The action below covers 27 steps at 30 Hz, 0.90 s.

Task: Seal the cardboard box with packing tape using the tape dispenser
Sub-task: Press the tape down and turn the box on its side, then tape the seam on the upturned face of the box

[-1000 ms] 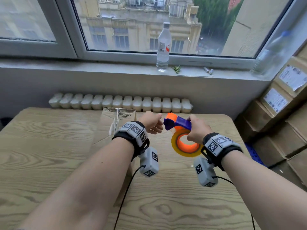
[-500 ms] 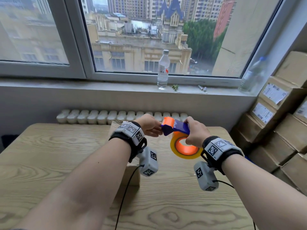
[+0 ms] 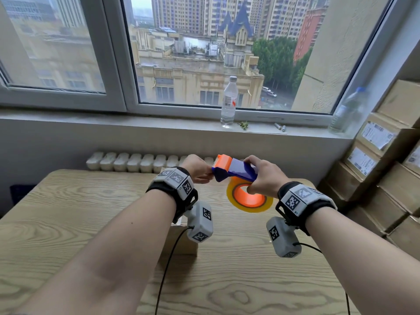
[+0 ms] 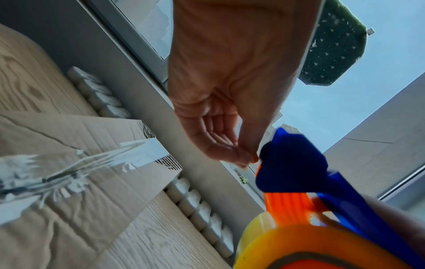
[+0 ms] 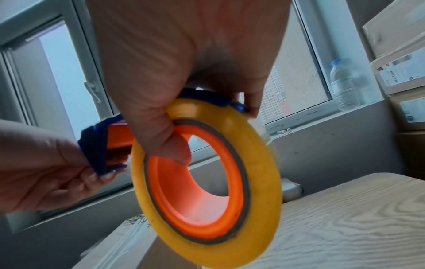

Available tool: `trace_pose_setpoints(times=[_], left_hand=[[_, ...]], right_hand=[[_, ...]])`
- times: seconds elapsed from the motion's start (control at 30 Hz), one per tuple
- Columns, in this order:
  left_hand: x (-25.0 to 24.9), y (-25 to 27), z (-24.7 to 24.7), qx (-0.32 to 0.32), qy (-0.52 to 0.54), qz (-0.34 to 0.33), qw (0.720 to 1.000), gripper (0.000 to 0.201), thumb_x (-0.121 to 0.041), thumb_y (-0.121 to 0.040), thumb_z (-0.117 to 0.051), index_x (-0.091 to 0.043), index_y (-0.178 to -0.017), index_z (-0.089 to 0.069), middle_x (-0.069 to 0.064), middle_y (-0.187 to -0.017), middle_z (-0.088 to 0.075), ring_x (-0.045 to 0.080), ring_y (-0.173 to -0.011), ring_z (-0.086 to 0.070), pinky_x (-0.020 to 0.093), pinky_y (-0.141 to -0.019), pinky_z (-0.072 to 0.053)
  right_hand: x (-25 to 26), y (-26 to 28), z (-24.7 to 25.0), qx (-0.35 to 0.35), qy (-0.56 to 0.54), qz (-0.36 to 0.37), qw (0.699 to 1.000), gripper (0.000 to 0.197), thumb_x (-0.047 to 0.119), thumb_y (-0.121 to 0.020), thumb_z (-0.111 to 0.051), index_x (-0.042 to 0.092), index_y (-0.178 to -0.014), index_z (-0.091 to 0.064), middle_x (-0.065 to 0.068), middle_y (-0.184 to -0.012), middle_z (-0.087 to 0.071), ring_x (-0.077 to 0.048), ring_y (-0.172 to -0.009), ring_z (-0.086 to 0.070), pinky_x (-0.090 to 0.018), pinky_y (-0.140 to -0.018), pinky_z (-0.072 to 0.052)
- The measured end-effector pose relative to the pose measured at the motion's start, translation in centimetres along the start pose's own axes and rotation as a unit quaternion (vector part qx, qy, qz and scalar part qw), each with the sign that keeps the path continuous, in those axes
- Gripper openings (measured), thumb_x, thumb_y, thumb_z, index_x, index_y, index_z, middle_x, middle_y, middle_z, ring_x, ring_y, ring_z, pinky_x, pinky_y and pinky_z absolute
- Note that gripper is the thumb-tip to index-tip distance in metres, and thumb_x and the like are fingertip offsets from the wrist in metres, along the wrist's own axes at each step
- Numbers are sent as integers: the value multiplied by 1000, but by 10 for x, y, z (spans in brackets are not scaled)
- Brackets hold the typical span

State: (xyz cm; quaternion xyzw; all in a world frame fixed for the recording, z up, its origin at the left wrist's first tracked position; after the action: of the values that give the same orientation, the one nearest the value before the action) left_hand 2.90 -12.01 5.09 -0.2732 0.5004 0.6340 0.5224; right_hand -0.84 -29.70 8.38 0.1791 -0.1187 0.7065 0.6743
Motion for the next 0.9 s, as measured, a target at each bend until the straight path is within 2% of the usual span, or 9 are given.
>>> trace_pose_setpoints(times=[0.1, 0.2, 0.27, 0.4, 0.53, 0.63, 0.73, 0.83, 0.9], left_hand=[[9, -1, 18, -35, -38, -1, 999, 27, 3, -84, -59, -5, -59, -56, 1, -40, -55, 11, -47, -54, 18, -49, -51], [25, 3, 34, -37, -32, 14, 999, 30, 1, -88, -58, -5, -59, -53, -4, -30, -50, 3, -28, -49, 14, -40, -47], [36, 9, 44, -33, -24, 26, 999, 31, 0, -92, -55, -6, -62, -51, -4, -32, -51, 0, -26, -46, 13, -39, -45], [66, 22, 84, -95, -35, 47, 994, 30, -7, -94, -57, -6, -64, -51, 6, -59, -51, 11, -48, -49, 13, -36, -46], [103, 31, 103, -121, -17, 82, 989, 29, -11, -94, -57, -6, -67, -52, 7, -63, -52, 13, -50, -50, 18, -44, -51], [126, 36, 104, -134, 10, 105, 985, 22, -22, -92, -62, -5, -81, -54, 6, -72, -53, 14, -61, -56, 28, -61, -55], [136, 44, 112, -164, 1, 104, 981, 28, -30, -88, -66, -4, -90, -57, 5, -76, -55, 13, -63, -57, 27, -58, -53], [143, 49, 113, -155, -26, 117, 981, 30, -32, -89, -64, -7, -76, -54, 7, -75, -55, 12, -62, -54, 25, -56, -48], [150, 52, 111, -141, -33, 135, 980, 27, -31, -92, -60, -10, -75, -54, 5, -70, -52, 14, -63, -52, 25, -57, -46]], right_hand=[[16, 0, 0, 17, -2, 31, 999, 68, 9, -63, -70, 31, -124, -50, 0, -101, -60, -23, -91, -57, -35, -83, -52], [34, -1, -4, 40, -5, 59, 997, 75, 7, -64, -71, 35, -130, -51, 5, -102, -60, -18, -91, -57, -27, -78, -47], [45, -2, -9, 54, 2, 77, 996, 79, 7, -64, -71, 38, -133, -49, 7, -102, -59, -17, -93, -56, -23, -77, -43], [56, 1, -22, 79, 47, 100, 991, 80, 8, -65, -71, 40, -134, -47, 9, -99, -56, -13, -89, -50, -19, -63, -38], [69, 3, -37, 101, 61, 132, 984, 81, 17, -63, -78, 41, -135, -47, 5, -114, -64, -16, -99, -56, -24, -81, -44], [84, 4, -47, 101, 54, 169, 979, 78, 25, -67, -79, 40, -137, -47, 5, -120, -63, -13, -103, -55, -21, -81, -37], [94, 4, -56, 110, 54, 190, 974, 74, 24, -68, -77, 40, -135, -49, 4, -120, -62, -15, -104, -55, -24, -82, -39], [104, 6, -64, 130, 67, 204, 968, 68, 23, -69, -76, 40, -131, -55, 4, -114, -64, -16, -102, -56, -26, -87, -43], [110, 7, -67, 136, 76, 211, 965, 63, 21, -70, -75, 39, -128, -58, 9, -106, -64, -11, -95, -54, -23, -83, -42]])
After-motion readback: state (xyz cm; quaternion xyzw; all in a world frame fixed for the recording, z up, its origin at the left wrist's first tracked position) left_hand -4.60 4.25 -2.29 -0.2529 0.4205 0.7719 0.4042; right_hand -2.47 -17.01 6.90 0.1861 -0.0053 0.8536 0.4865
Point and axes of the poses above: each hand's wrist, its own y-axis away from the middle knuckle, its own z-axis out of the back of the hand, x = y × z, the point moved 7 cm from there along -y, towards the middle knuckle
